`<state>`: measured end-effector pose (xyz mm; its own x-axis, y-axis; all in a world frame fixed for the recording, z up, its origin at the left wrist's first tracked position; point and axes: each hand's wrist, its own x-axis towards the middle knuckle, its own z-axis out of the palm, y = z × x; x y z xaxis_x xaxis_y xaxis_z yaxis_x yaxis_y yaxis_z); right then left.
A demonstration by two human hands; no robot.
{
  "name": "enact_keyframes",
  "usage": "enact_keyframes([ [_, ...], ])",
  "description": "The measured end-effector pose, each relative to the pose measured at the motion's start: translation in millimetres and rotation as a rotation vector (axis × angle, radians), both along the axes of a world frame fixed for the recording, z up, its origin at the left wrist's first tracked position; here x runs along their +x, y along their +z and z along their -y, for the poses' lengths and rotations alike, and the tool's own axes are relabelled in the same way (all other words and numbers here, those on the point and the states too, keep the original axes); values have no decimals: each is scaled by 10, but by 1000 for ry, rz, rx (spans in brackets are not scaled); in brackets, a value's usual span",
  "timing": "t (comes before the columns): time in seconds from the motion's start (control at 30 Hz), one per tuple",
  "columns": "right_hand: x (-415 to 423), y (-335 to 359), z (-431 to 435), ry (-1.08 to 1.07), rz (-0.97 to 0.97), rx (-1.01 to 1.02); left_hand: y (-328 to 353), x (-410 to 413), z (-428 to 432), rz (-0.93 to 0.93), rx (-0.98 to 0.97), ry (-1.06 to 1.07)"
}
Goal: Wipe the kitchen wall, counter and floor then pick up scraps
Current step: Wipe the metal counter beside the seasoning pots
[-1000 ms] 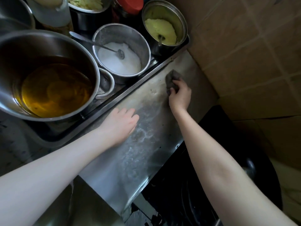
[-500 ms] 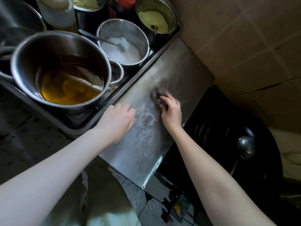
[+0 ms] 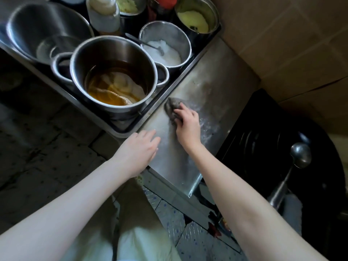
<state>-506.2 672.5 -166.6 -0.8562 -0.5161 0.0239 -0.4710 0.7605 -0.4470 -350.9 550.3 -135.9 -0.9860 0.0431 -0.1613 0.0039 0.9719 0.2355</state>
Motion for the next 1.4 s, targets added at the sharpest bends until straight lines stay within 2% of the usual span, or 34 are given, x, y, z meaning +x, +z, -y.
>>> enact_keyframes([
  [0.37,706,-31,-422,155,-13,40,51,201,4,8,87,29],
  [0.53,86,5,-477,-304,60,-129,68,125,-29,5,120,36],
  [0.7,-579,42,-656,-469,133,-114,58,39,-68,-2,95,38],
  [0.87,-576,28,-665,-476,80,-99,70,84,-42,-6,110,44],
  [1.07,60,-3,-699,-377,28,-90,96,285,91,6,107,53],
  [1.23,535,-70,-591,-339,61,-75,138,457,174,9,88,20],
  [1.4,558,25,-214,-389,128,-101,227,630,290,11,66,4],
])
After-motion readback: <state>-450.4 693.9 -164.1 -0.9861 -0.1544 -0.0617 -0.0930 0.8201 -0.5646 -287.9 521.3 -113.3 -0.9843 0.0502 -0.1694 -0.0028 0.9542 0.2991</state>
